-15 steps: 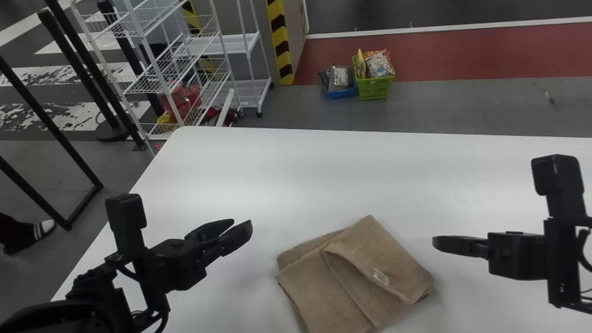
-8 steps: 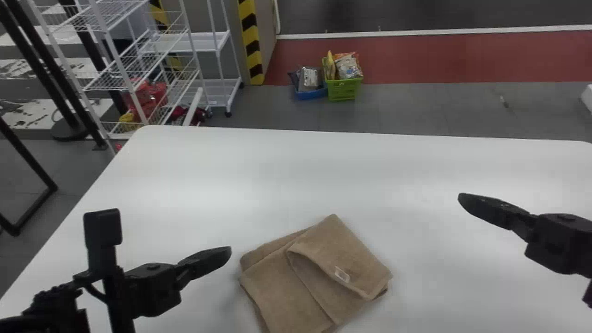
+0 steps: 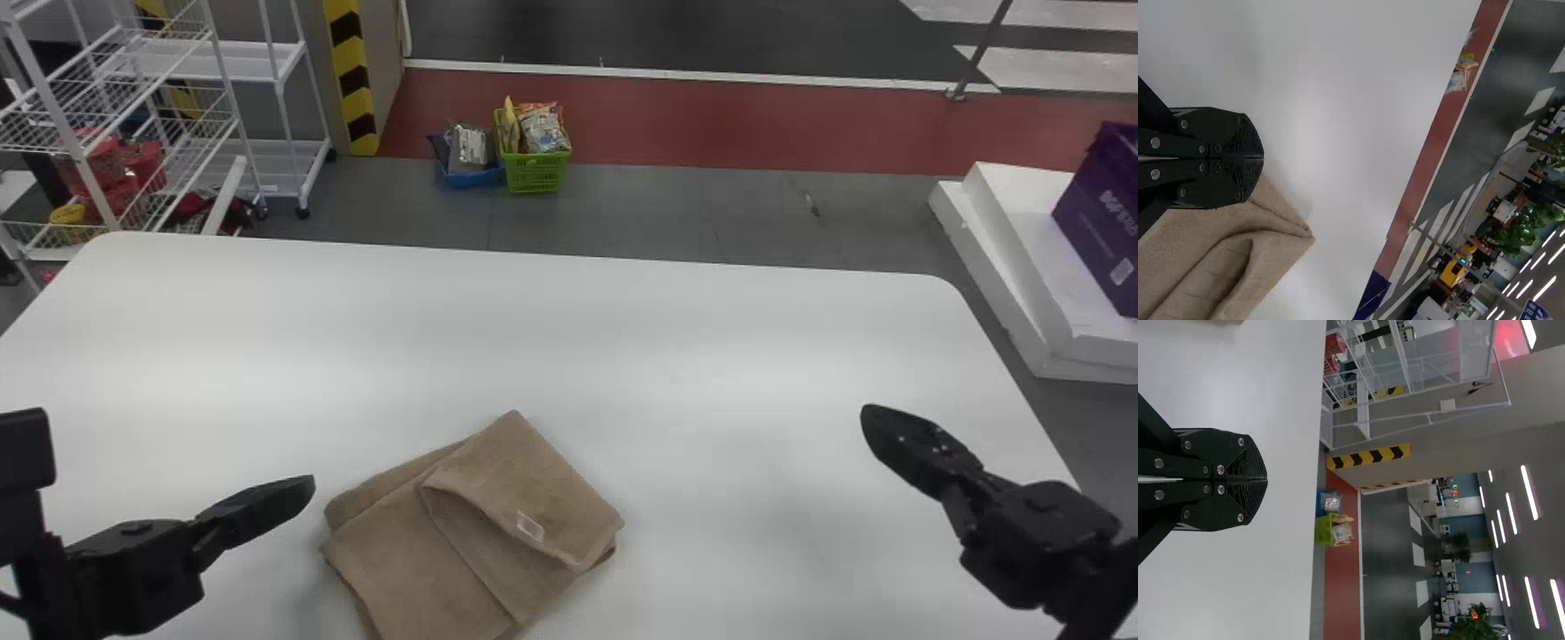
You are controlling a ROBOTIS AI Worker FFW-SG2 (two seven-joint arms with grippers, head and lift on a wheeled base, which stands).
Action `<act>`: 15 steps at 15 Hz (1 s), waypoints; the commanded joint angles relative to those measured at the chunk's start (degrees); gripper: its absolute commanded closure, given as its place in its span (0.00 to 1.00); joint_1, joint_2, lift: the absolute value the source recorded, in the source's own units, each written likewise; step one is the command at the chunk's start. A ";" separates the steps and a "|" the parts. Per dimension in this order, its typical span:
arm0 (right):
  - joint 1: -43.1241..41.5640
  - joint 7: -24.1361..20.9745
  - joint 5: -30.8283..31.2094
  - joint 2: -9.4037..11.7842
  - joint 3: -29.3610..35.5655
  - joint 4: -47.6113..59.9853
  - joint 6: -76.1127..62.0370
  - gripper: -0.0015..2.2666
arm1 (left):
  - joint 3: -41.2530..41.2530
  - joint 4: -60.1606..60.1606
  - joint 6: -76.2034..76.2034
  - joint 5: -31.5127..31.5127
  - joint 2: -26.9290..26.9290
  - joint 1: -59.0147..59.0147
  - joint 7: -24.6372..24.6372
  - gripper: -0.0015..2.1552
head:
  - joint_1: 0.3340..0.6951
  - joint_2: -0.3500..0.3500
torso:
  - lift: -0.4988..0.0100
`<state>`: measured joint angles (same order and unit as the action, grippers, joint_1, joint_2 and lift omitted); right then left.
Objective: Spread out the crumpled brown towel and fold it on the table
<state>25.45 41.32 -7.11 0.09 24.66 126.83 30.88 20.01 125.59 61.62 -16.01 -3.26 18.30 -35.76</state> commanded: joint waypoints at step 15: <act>14.45 0.61 6.05 -0.14 -9.37 7.56 -1.39 0.57 | -2.34 -2.45 -7.34 -0.51 1.24 1.74 -8.10 0.90 | 1.00 0.49 | 0.73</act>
<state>39.90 41.91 -1.05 0.09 15.11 134.51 29.49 18.20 123.46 54.32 -16.79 -1.99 20.17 -43.18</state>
